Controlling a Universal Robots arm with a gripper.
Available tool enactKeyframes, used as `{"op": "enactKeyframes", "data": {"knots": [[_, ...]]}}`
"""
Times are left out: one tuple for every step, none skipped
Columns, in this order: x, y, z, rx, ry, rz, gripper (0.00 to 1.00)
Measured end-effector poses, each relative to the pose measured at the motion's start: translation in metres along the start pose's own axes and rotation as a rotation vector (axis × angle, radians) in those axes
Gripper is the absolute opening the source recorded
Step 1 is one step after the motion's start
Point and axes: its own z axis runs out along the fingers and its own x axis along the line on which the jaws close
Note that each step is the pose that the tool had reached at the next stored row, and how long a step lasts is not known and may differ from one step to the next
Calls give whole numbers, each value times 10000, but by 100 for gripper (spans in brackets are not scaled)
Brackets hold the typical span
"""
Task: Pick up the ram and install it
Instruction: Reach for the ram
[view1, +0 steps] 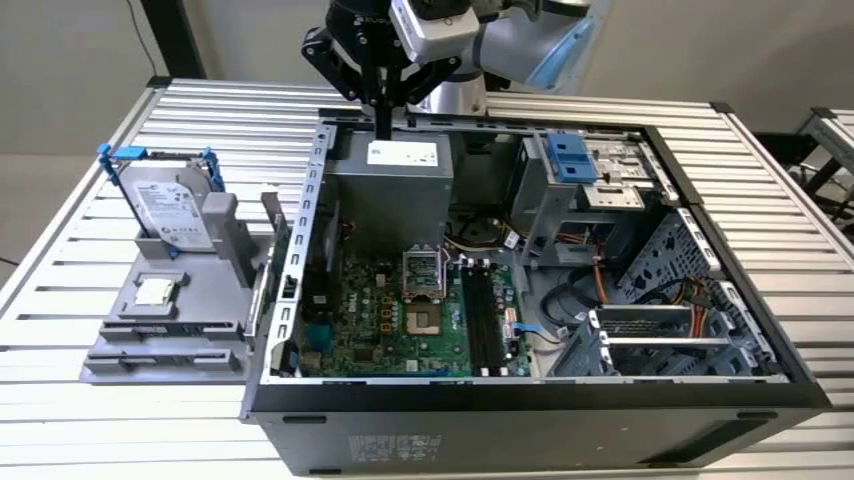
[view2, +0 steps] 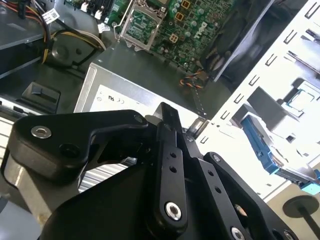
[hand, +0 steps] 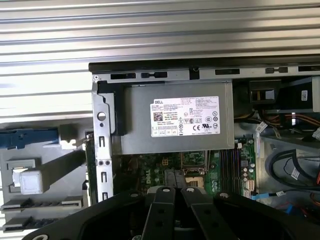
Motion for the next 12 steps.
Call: {"op": "enactKeyframes", "data": {"knots": [[3,0,0,-1,0,1,0],[5,0,0,-1,-1,1,0],[8,0,0,0,0,0,0],[24,0,-1,0,0,1,0],[36,3,-1,0,0,1,0],[55,5,-1,1,1,1,0],[77,5,-1,0,0,1,0],[94,5,-1,0,-1,1,0],[109,4,-2,0,0,2,0],[122,3,-2,-1,-1,1,0],[137,3,-2,0,0,2,0],[152,2,-3,0,0,2,0]]}}
